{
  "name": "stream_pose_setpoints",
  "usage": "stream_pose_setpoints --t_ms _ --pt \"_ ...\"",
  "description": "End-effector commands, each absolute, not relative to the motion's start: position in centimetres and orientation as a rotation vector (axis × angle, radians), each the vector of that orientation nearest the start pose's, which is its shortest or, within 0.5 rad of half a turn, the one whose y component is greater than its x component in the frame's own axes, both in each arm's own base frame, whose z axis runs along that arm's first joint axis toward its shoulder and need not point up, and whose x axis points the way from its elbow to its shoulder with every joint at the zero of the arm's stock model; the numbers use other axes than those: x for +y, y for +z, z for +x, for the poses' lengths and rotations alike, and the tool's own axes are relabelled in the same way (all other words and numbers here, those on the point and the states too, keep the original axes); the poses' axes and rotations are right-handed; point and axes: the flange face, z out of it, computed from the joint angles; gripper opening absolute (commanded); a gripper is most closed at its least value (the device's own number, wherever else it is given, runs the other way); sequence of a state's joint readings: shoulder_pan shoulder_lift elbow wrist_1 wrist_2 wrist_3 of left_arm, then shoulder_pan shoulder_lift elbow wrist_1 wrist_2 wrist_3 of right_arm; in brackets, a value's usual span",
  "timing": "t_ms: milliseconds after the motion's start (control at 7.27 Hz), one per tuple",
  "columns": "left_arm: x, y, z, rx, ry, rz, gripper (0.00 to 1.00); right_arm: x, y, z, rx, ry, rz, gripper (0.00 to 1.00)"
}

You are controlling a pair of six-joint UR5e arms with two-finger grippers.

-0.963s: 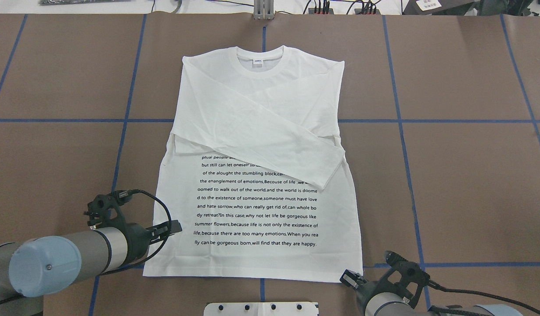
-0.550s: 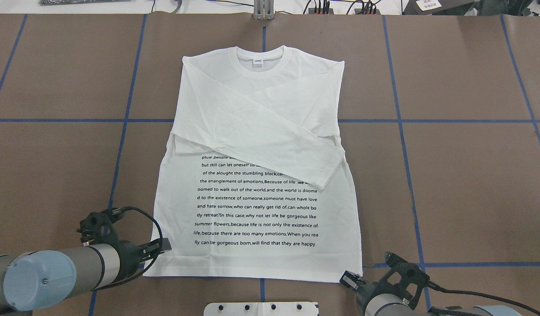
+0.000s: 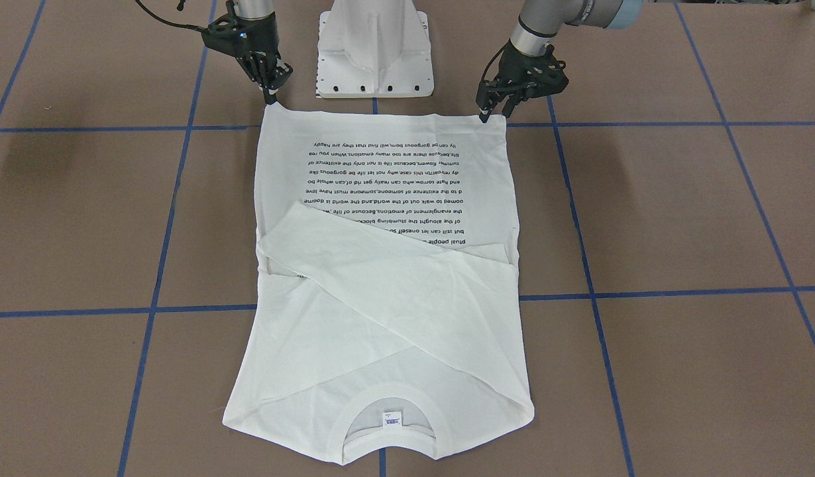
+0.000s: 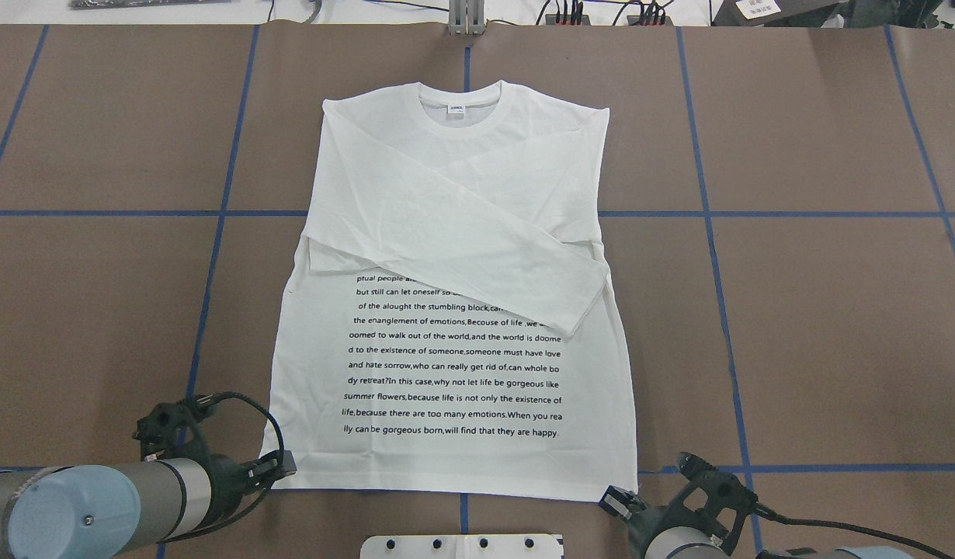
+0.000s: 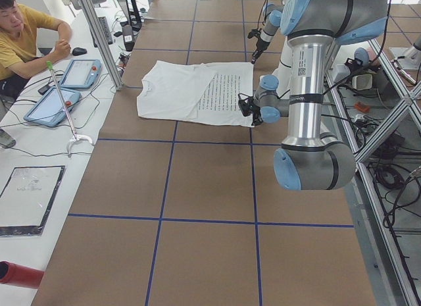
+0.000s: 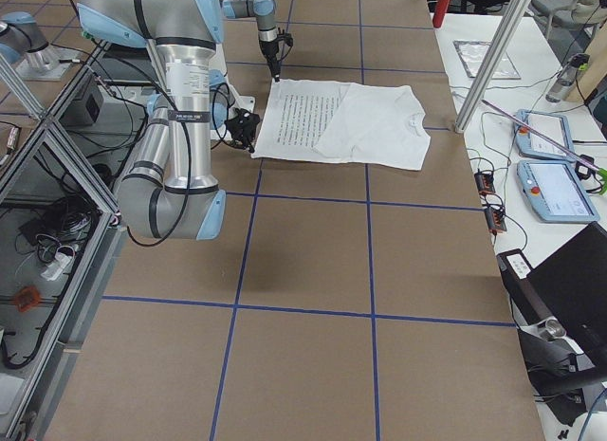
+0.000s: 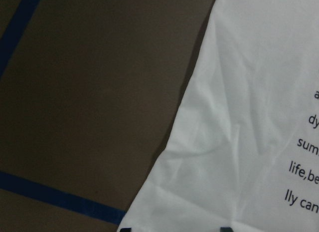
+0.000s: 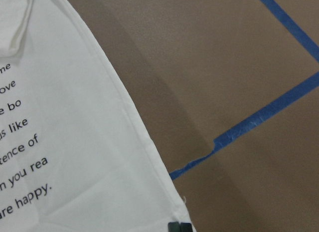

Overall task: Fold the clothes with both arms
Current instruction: 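Grasp the hem corners nearest the robot with both grippers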

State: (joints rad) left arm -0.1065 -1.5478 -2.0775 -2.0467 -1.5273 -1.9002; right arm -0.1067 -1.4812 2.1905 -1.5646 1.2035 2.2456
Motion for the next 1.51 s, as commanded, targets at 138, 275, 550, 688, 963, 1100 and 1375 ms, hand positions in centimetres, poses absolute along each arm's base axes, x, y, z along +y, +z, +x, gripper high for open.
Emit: stream_pose_setpoints --t_ms 138,275,550,688,963,1100,1375 --pt "-18.1 38.8 46.4 0.93 -0.417 -0.076 0.67 -11.5 33.5 -48.8 -0.804 0.663 0.054 0.0" --pt "-18.1 38.8 46.4 0.931 -0.417 -0.076 0.67 -11.3 33.5 -48.8 -0.803 0.66 0.054 0.0" --pt "-18.2 39.0 46.4 0.927 -0.418 -0.075 0.48 -11.2 33.4 -48.9 -0.806 0.66 0.053 0.0" --pt "-18.2 39.1 46.3 0.924 -0.418 -0.074 0.32 -11.2 33.5 -48.9 -0.805 0.659 0.054 0.0" --pt "-18.2 38.9 46.3 0.927 -0.418 -0.075 0.0 -11.2 33.5 -48.9 -0.803 0.659 0.053 0.0" --pt "-18.3 38.5 46.1 0.934 -0.419 -0.077 0.0 -11.1 33.4 -48.9 -0.806 0.657 0.052 0.0" --pt "-18.2 36.1 45.1 0.985 -0.417 -0.083 0.0 -11.2 33.4 -48.8 -0.807 0.658 0.052 0.0"
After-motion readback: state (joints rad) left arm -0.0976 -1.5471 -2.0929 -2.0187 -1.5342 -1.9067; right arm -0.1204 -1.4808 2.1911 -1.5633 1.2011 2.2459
